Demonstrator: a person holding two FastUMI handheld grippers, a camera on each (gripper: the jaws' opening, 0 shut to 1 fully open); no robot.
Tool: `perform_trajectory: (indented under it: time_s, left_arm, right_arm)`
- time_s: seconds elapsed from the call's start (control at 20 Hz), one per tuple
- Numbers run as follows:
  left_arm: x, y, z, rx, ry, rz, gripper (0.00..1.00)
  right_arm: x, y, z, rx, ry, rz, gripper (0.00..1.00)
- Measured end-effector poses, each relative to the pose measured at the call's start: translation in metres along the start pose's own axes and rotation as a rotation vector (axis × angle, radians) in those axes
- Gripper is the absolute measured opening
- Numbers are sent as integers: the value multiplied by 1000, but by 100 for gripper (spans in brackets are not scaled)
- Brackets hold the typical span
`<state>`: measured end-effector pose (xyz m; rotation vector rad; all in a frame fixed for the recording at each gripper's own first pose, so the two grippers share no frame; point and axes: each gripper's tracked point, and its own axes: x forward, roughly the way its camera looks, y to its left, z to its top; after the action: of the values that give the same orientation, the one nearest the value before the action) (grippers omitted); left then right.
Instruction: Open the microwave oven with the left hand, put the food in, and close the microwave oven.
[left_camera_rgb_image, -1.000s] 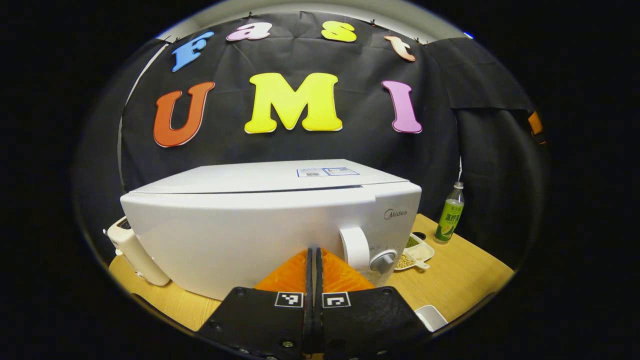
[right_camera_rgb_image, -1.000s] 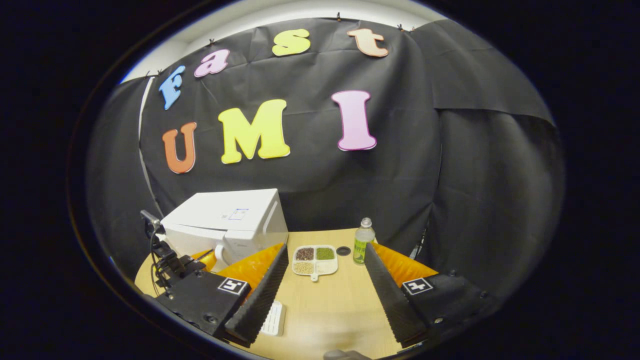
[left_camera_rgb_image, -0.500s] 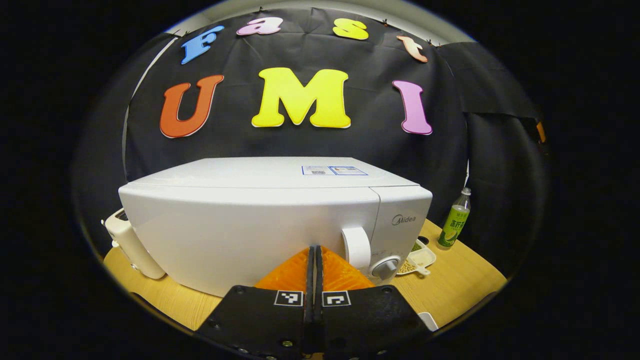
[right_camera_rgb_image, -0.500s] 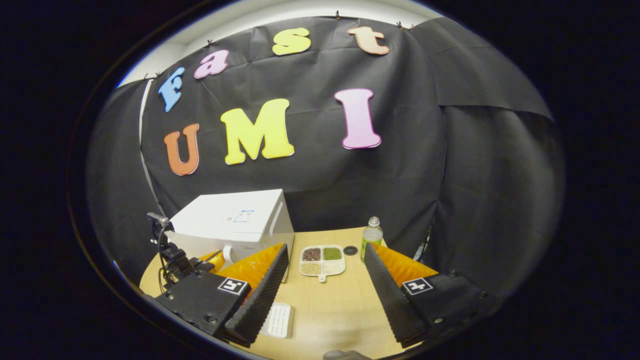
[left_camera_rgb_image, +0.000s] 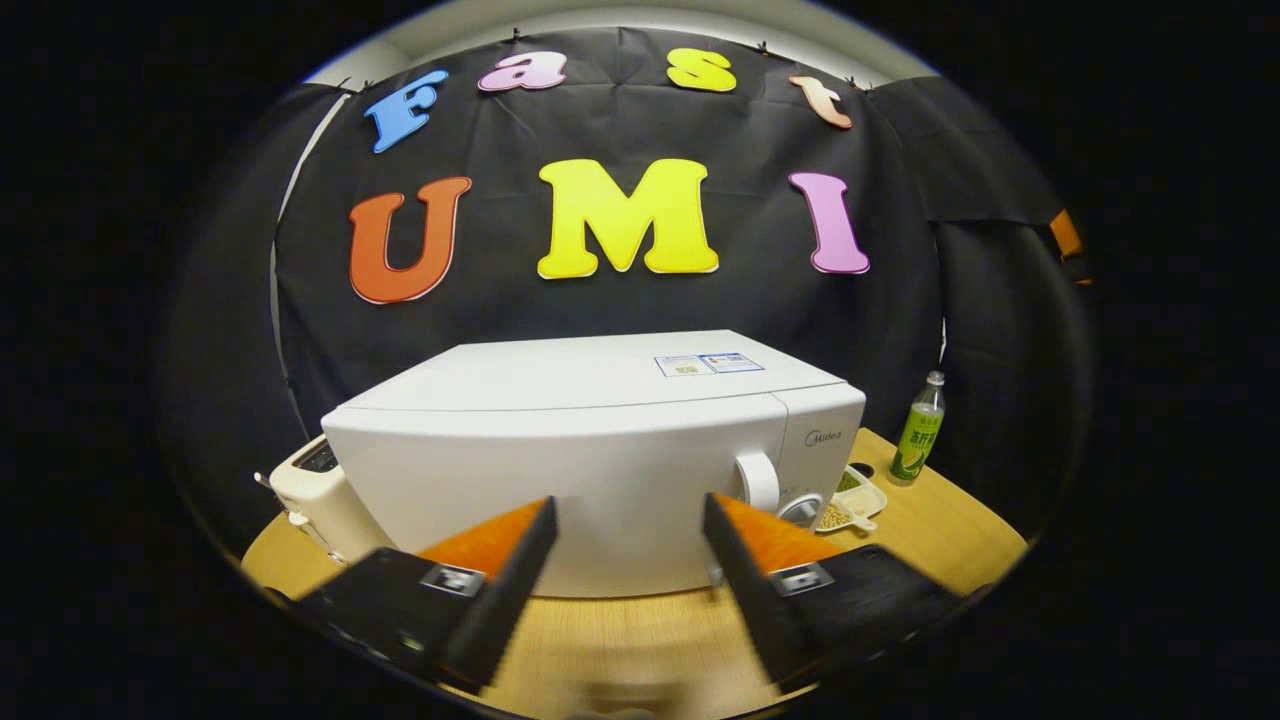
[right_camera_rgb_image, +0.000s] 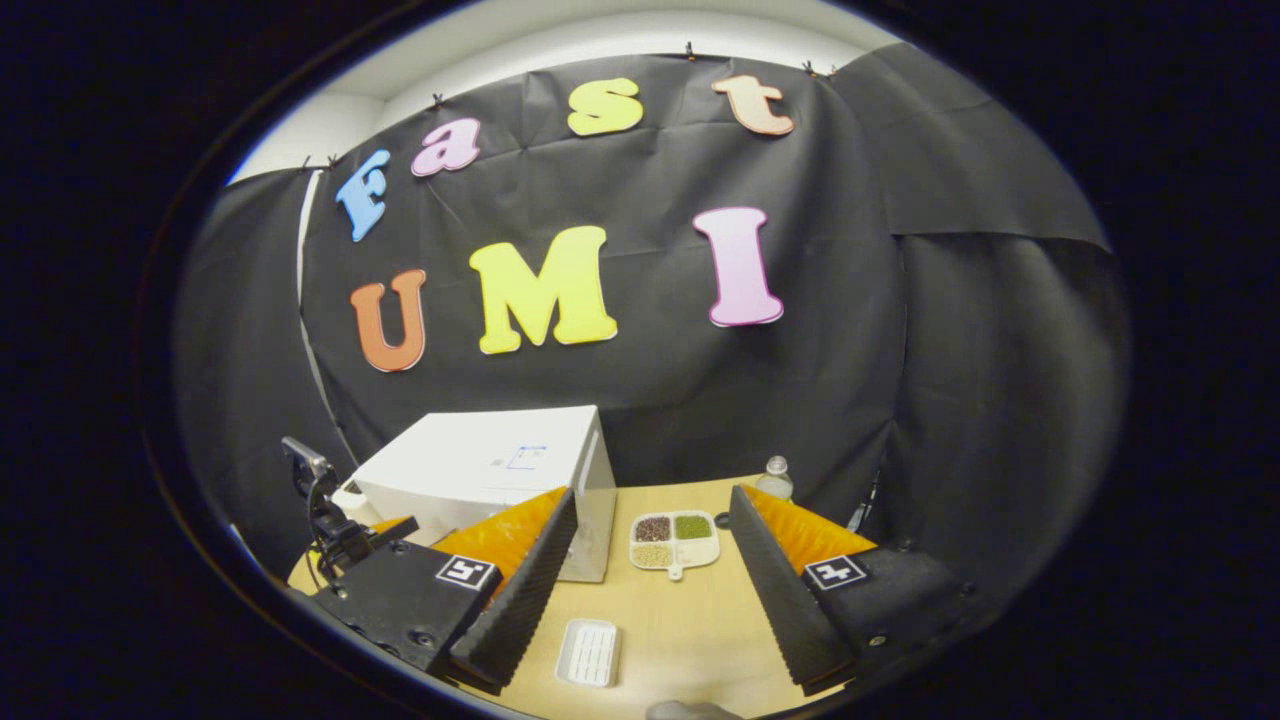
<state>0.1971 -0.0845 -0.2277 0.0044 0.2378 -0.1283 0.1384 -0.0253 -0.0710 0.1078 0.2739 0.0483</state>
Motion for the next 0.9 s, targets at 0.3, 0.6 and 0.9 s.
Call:
perform_trajectory:
  time_s: [0.3, 0.6, 0.9]
  left_arm:
    - [-52, 14, 27, -36, -48, -13, 95]
    - [-132, 47, 80, -42, -139, 5, 94]
    - [-212, 91, 128, -84, -224, 65, 95]
  right_arm:
    - [-22, 27, 10, -12, -52, 15, 98]
    - [-58, 52, 17, -46, -122, 19, 98]
    - [-91, 65, 18, -68, -182, 3, 97]
